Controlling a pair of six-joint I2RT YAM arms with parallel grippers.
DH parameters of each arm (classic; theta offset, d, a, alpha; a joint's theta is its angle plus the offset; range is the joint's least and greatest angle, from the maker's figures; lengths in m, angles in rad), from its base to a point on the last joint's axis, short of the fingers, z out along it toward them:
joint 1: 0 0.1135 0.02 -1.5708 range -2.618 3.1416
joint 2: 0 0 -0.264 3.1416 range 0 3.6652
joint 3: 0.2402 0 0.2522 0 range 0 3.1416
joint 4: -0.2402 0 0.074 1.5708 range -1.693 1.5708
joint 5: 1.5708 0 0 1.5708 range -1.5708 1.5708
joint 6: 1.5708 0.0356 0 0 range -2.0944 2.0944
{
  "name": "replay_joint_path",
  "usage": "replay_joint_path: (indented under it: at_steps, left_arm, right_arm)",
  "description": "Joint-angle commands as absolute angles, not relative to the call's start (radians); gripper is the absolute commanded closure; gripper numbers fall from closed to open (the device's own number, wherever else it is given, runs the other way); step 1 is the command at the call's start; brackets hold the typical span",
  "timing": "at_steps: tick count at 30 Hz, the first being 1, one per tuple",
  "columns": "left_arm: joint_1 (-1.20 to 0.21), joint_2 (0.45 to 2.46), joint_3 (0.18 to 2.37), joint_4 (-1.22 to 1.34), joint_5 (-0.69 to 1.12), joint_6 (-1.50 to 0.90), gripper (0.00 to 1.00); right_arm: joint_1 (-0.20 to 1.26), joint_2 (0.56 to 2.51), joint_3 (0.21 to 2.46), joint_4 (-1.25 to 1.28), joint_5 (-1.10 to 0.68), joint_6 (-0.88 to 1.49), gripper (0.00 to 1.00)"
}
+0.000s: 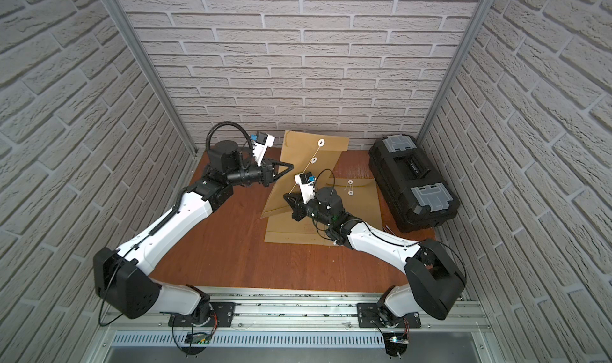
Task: Close the mouth of the file bag
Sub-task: Close the file bag.
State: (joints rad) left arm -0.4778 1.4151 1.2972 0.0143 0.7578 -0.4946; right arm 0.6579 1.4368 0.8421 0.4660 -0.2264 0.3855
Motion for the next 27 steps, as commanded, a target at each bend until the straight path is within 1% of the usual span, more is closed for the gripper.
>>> replay_joint_path:
  at_steps: [1, 13, 18, 27]
  left_arm:
    - [-0.478, 1.382, 1.299, 0.121, 0.814, -0.534, 1.0]
    - [-0.476, 1.376, 1.313, 0.103, 0.808, -0.54, 1.0]
    - [-0.461, 1.373, 1.31, 0.139, 0.809, -0.589, 1.0]
    - [-0.419, 1.36, 1.284, 0.183, 0.812, -0.656, 1.0]
  right_arm:
    - [0.632, 1.442, 0.838, 0.536, -0.247, 0.398, 0.98]
    - [0.558, 1.452, 0.809, 0.581, -0.272, 0.401, 0.97]
    - [0.515, 1.44, 0.771, 0.609, -0.289, 0.39, 0.97]
    - [0.433, 1.428, 0.769, 0.604, -0.363, 0.426, 0.97]
